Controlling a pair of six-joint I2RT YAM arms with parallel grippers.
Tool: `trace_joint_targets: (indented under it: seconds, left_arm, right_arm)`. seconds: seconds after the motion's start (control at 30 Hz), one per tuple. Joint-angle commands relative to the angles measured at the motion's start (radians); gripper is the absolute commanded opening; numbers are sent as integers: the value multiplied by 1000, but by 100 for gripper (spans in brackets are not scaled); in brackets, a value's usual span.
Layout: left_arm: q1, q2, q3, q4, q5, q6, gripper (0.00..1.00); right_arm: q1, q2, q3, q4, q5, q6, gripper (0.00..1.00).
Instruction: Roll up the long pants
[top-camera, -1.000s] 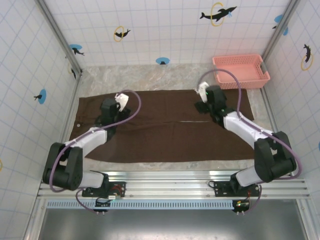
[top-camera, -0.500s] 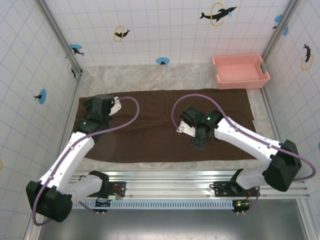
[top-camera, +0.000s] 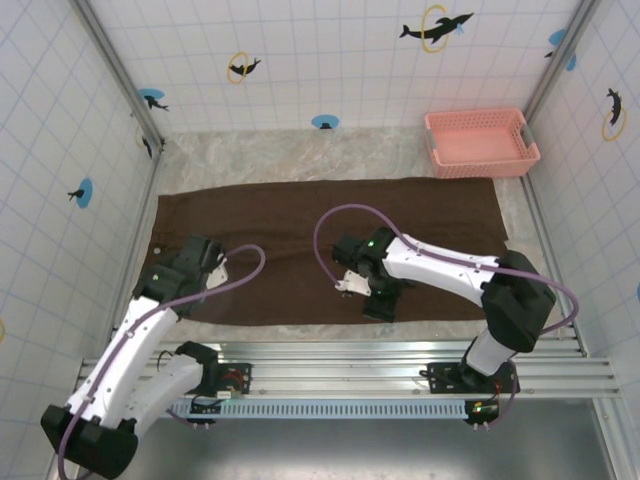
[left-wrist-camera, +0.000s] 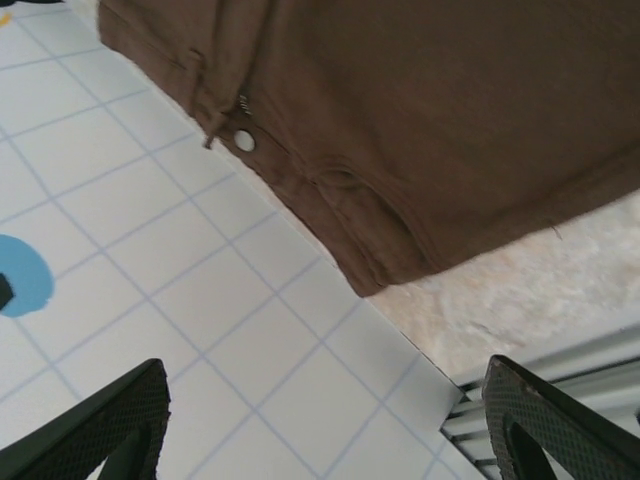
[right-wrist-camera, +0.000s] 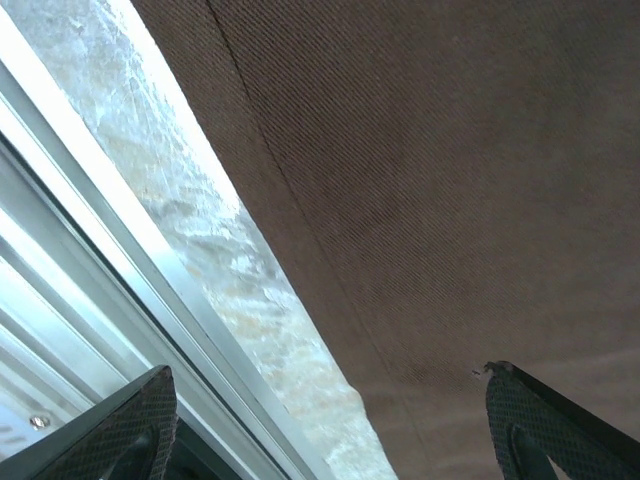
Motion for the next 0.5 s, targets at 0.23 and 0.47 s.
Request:
trace_joint_targets:
  seconds: [0.23,0.47]
  left_arm:
    - [-93,-37,-35,-100,188,23,84]
    - [-191,15,-171,29,112,20,84]
  right_arm:
    - [-28,132,-33,45,-45,79,77]
    - [-30,164,-34,44,5,108,70]
